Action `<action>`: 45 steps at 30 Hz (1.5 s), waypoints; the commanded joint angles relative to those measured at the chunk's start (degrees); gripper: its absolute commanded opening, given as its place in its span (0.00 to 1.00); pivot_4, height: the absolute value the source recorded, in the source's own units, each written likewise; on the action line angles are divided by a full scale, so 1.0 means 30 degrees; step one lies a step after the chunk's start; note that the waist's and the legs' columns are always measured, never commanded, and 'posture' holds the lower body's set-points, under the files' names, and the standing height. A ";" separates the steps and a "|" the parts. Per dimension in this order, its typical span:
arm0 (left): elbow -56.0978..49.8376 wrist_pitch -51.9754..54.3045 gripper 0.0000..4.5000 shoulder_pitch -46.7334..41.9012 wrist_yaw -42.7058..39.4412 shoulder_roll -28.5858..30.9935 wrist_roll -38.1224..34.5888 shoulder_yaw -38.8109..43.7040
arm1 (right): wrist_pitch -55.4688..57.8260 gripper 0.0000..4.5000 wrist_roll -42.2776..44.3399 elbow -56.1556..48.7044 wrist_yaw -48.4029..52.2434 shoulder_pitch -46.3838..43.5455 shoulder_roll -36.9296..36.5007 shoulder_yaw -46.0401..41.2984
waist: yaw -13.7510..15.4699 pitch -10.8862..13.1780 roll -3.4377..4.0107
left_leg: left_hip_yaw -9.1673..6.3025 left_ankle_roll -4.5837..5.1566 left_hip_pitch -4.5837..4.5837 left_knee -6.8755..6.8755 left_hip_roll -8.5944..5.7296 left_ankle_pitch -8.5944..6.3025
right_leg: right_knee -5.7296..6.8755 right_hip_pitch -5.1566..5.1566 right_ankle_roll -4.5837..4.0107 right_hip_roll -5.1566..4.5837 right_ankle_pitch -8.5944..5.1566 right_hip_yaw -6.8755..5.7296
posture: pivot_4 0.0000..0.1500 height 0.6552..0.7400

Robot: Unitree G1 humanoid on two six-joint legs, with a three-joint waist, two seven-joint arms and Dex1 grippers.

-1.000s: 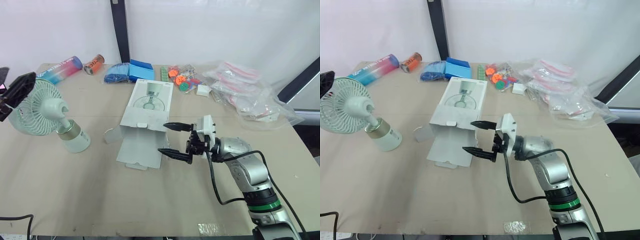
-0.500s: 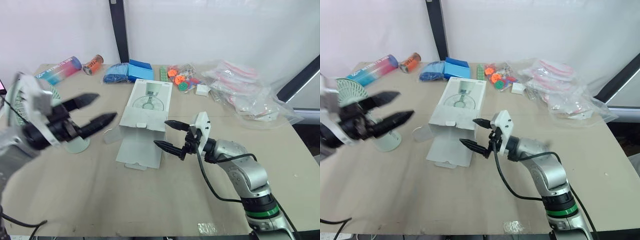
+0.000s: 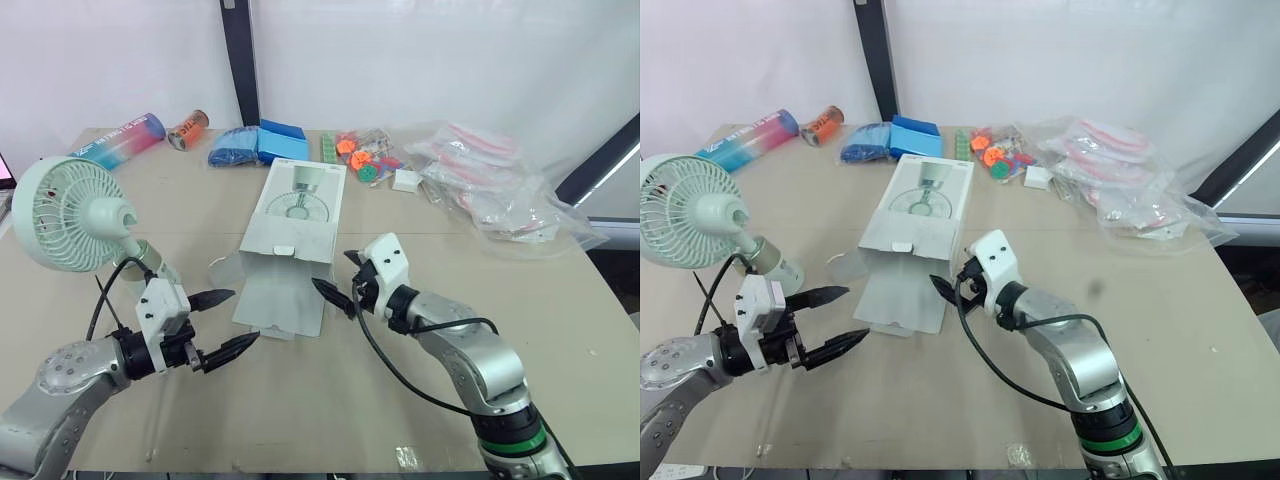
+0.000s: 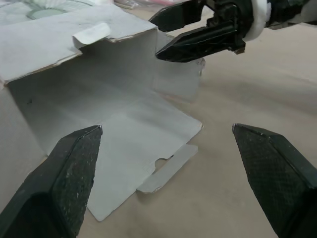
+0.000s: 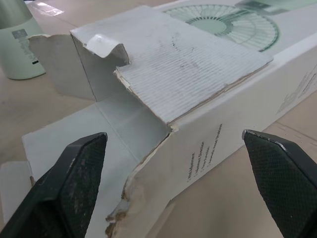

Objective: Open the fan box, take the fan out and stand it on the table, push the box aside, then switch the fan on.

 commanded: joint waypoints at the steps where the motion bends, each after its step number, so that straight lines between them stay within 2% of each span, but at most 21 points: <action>1: 0.0105 -0.1179 0.99 -0.0329 -0.0896 -0.0144 0.0511 -0.0288 | 0.0647 1.00 -0.0051 -0.1298 -0.0525 -0.0236 0.0241 -0.0005 | -0.0002 0.0000 0.0000 | -0.0002 0.0002 0.0000 0.0000 0.0000 -0.0001 | 0.0000 0.0001 0.0004 0.0000 -0.0002 -0.0002 | 1.00 1.00; 8: 0.0659 -0.1106 0.99 -0.1223 -0.1596 -0.0096 0.0724 -0.0706 | 0.1806 1.00 -0.1261 -0.1163 -0.2769 -0.0289 0.1745 0.0853 | -0.0008 0.0000 0.0001 | -0.0001 0.0006 0.0000 -0.0001 0.0007 -0.0004 | 0.0001 -0.0001 0.0011 0.0003 -0.0005 -0.0002 | 1.00 1.00; 13: 0.1140 -0.1002 0.99 -0.2275 -0.1733 -0.0305 0.0794 -0.1177 | 0.2032 1.00 -0.2460 0.0336 -0.4047 -0.0863 0.2525 0.1124 | -0.0018 -0.0001 -0.0001 | -0.0001 0.0007 -0.0003 0.0000 0.0004 -0.0004 | 0.0000 -0.0002 0.0016 0.0003 -0.0006 -0.0005 | 1.00 1.00; 16: 0.1319 -0.1036 1.00 -0.2622 -0.1716 -0.0510 0.0940 -0.1439 | 0.1983 0.83 -0.2849 0.0850 -0.4360 -0.1058 0.2792 0.1008 | -0.0019 -0.0001 -0.0001 | -0.0006 0.0007 -0.0004 -0.0001 0.0004 -0.0004 | 0.0000 -0.0003 0.0016 0.0006 -0.0005 -0.0007 | 1.00 1.00; 22: 0.1185 -0.1078 1.00 -0.2715 -0.1460 -0.0944 0.1003 -0.1718 | 0.1921 0.26 -0.3429 0.1774 -0.4781 -0.1288 0.3049 0.0565 | -0.0023 -0.0001 0.0000 | -0.0006 0.0014 -0.0006 0.0000 0.0004 -0.0008 | 0.0000 -0.0002 0.0017 0.0004 -0.0005 -0.0005 | 1.00 1.00; 23: 0.1065 -0.1049 1.00 -0.2614 -0.1422 -0.0992 0.0958 -0.1735 | 0.1926 0.14 -0.3453 0.1784 -0.4740 -0.1264 0.3044 0.0524 | -0.0024 -0.0001 -0.0001 | -0.0005 0.0014 -0.0004 0.0000 0.0005 -0.0008 | 0.0000 -0.0002 0.0018 0.0005 -0.0005 -0.0004 | 1.00 1.00; 24: 0.0945 -0.1034 1.00 -0.2479 -0.1437 -0.0995 0.0934 -0.1756 | 0.1907 0.05 -0.3497 0.1790 -0.4688 -0.1219 0.3008 0.0521 | -0.0024 -0.0002 -0.0002 | -0.0005 0.0014 -0.0005 0.0001 0.0004 -0.0008 | 0.0000 -0.0002 0.0018 0.0004 -0.0004 -0.0004 | 1.00 1.00; 25: 0.0838 -0.1029 1.00 -0.2354 -0.1447 -0.0989 0.0933 -0.1785 | 0.1872 0.01 -0.3551 0.1789 -0.4601 -0.1174 0.2933 0.0544 | -0.0024 -0.0002 -0.0002 | -0.0006 0.0014 -0.0005 0.0002 0.0003 -0.0008 | 0.0000 0.0000 0.0019 0.0004 -0.0004 -0.0005 | 1.00 1.00; 40: 0.0120 -0.0887 1.00 -0.2050 -0.1367 -0.1325 0.0853 -0.2144 | 0.1067 0.01 -0.4015 0.1924 -0.4459 -0.1156 0.2200 -0.0018 | -0.0013 -0.0007 -0.0009 | -0.0015 0.0019 -0.0010 0.0005 -0.0004 -0.0007 | -0.0003 0.0004 0.0028 -0.0003 -0.0006 -0.0010 | 1.00 1.00; 45: 0.0335 -0.0945 1.00 -0.2470 -0.1500 -0.1453 0.0900 -0.2449 | 0.1487 0.01 -0.3819 0.0210 -0.4220 -0.0307 0.0690 -0.2138 | 0.0020 -0.0005 -0.0008 | -0.0032 0.0020 -0.0030 0.0007 -0.0016 -0.0008 | -0.0008 0.0002 0.0035 -0.0010 -0.0010 -0.0024 | 1.00 1.00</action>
